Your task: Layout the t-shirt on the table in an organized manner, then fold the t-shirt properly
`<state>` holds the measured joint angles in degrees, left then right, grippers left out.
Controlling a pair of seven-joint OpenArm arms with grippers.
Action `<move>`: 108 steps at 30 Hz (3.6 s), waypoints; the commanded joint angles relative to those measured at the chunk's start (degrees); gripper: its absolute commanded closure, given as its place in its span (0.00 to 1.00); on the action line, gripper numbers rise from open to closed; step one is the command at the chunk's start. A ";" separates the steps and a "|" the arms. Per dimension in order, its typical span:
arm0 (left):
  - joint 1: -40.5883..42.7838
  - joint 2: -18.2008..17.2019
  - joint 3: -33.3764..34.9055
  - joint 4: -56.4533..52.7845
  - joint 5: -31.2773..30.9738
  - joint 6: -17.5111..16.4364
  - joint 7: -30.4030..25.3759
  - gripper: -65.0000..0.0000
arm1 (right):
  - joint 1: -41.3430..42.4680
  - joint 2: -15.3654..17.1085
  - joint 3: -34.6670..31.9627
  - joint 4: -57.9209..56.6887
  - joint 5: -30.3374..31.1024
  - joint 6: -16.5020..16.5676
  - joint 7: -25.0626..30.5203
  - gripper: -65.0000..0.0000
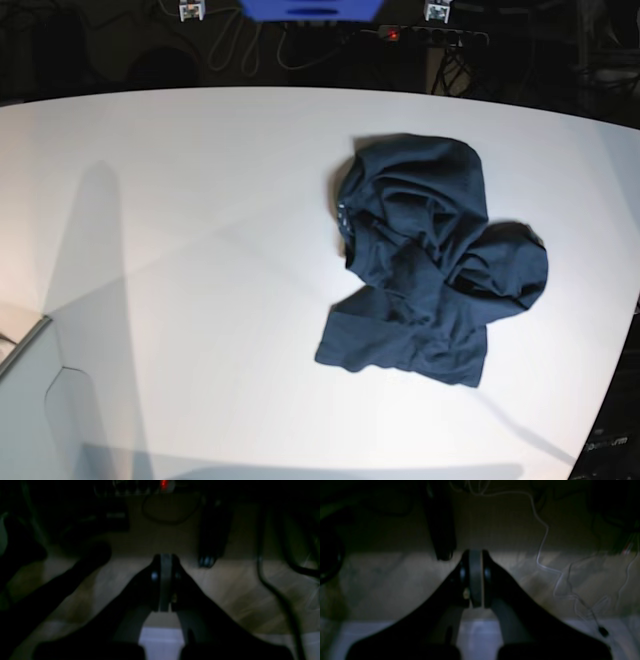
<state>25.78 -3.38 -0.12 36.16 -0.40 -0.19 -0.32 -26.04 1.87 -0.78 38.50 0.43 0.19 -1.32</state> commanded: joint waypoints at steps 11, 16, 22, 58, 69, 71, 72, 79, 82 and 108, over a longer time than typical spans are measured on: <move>19.01 -3.00 0.08 35.27 -0.08 -0.03 -0.87 1.00 | -22.44 0.99 0.03 39.17 0.06 0.21 0.66 1.00; 24.29 -5.28 0.08 49.68 -0.08 -0.03 -0.87 1.00 | -29.30 1.43 0.20 56.05 0.06 0.21 0.66 1.00; 27.45 -5.46 -1.24 66.12 -0.08 -0.03 0.98 0.97 | -31.67 3.27 -0.15 71.08 0.06 0.21 -1.45 1.00; -16.77 -7.30 -24.71 47.22 -13.44 -0.21 21.02 0.21 | -9.34 4.33 -22.39 76.53 0.06 0.12 -26.94 0.62; -33.82 -8.80 -24.71 23.75 -13.00 -7.77 20.84 0.21 | -5.47 4.24 -24.41 76.53 0.23 0.12 -32.22 0.62; -34.97 -8.71 -24.71 21.38 -12.91 -10.06 20.84 0.21 | -5.47 4.24 -24.41 76.53 0.32 0.12 -32.22 0.62; -35.49 -8.71 -24.71 20.06 -12.91 -10.23 20.84 0.21 | -5.47 4.24 -24.41 76.53 0.32 0.12 -32.22 0.62; -36.20 -8.97 -24.98 14.34 -13.44 -10.67 20.76 0.31 | -3.63 3.89 -25.47 75.74 0.32 0.12 -32.22 0.62; -35.67 -8.71 -25.07 14.52 -13.53 -10.67 20.76 0.65 | -0.73 3.01 -26.70 72.31 0.41 0.12 -32.22 0.62; -7.45 -5.55 -25.07 46.78 -13.53 -10.67 21.46 1.00 | 26.35 -4.64 -28.89 39.26 0.41 -0.05 -31.60 0.55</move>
<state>18.50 -8.40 -25.08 81.71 -13.61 -10.48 22.48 -0.47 -2.20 -29.61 76.90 0.56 0.14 -33.87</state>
